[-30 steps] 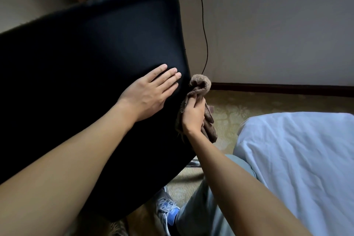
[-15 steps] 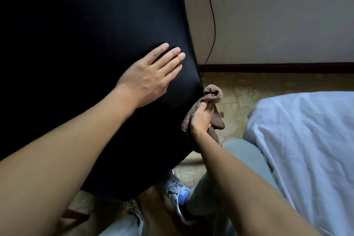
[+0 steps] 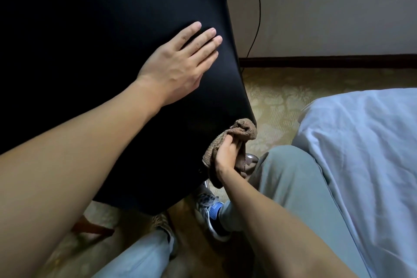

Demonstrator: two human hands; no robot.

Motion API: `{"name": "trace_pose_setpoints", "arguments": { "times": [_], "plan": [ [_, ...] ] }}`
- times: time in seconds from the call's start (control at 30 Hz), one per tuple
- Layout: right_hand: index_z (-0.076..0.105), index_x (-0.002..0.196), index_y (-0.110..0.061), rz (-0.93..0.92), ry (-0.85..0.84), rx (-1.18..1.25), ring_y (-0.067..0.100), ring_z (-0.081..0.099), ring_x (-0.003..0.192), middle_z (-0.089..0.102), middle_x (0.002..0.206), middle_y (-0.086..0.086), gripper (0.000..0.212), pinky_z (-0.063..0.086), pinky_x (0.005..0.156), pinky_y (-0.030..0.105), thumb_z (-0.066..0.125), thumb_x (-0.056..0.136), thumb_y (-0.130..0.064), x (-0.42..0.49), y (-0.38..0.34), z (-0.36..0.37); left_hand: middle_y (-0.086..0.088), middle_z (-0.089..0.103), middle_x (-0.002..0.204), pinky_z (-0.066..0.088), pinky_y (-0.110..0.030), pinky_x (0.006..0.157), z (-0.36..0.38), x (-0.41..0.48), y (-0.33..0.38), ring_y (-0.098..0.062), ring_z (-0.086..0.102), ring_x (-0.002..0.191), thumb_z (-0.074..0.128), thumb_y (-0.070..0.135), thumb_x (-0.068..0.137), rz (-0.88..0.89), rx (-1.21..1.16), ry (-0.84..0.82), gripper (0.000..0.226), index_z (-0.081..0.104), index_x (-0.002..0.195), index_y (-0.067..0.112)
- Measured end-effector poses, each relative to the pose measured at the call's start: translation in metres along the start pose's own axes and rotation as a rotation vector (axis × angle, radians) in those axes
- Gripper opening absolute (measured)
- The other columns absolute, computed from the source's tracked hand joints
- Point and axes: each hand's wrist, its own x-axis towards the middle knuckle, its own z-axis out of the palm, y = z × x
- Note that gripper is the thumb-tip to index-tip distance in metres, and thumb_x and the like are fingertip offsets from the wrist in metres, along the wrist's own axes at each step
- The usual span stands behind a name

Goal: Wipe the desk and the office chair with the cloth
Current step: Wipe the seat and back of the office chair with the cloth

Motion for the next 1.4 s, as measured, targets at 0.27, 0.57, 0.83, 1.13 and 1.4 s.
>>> {"name": "trace_pose_setpoints", "arguments": {
  "times": [0.27, 0.57, 0.83, 1.13, 1.4],
  "plan": [
    [0.022, 0.158, -0.016, 0.067, -0.058, -0.065, 0.023, 0.019, 0.15, 0.021, 0.165, 0.006, 0.096, 0.011, 0.124, 0.044, 0.023, 0.077, -0.068, -0.029, 0.024, 0.011, -0.011, 0.03, 0.163, 0.023, -0.051, 0.122, 0.008, 0.0, 0.004, -0.031, 0.026, 0.151, 0.019, 0.026, 0.108, 0.008, 0.049, 0.006, 0.05, 0.035, 0.153, 0.011],
    [0.019, 0.159, -0.019, 0.183, -0.105, -0.071, 0.023, 0.017, 0.15, 0.016, 0.166, 0.002, 0.067, 0.008, 0.123, 0.043, 0.027, 0.101, -0.053, -0.058, 0.051, 0.023, -0.01, 0.019, 0.166, 0.012, -0.052, 0.125, 0.015, 0.008, 0.003, -0.032, 0.016, 0.154, 0.008, 0.03, 0.109, 0.035, 0.071, -0.088, 0.054, 0.023, 0.157, 0.013],
    [0.02, 0.158, -0.023, 0.26, -0.164, -0.036, 0.024, 0.02, 0.149, 0.019, 0.165, -0.001, 0.101, 0.013, 0.122, 0.05, 0.022, 0.072, -0.077, -0.081, 0.067, 0.035, -0.008, 0.013, 0.167, 0.006, -0.052, 0.125, 0.02, 0.018, 0.004, -0.03, 0.01, 0.155, 0.01, 0.035, 0.108, 0.043, 0.084, -0.145, 0.055, 0.016, 0.159, 0.015],
    [0.027, 0.155, -0.019, 0.183, -0.208, -0.075, 0.025, 0.024, 0.147, 0.023, 0.163, 0.005, 0.057, 0.012, 0.12, 0.04, 0.029, 0.105, -0.045, -0.072, 0.055, 0.02, -0.017, 0.035, 0.159, 0.012, -0.054, 0.124, -0.006, 0.011, 0.015, -0.034, 0.027, 0.149, 0.028, 0.036, 0.099, -0.002, -0.317, -0.159, 0.059, 0.042, 0.148, 0.005],
    [0.028, 0.155, -0.017, 0.119, -0.198, -0.114, 0.027, 0.022, 0.148, 0.021, 0.164, 0.008, 0.061, 0.012, 0.122, 0.044, 0.03, 0.102, -0.048, -0.086, 0.044, 0.027, -0.018, 0.037, 0.158, 0.015, -0.055, 0.123, -0.026, -0.092, 0.051, -0.034, 0.028, 0.15, 0.038, 0.029, 0.098, -0.011, -0.349, -0.233, 0.049, 0.055, 0.138, 0.005]
  ]
}}
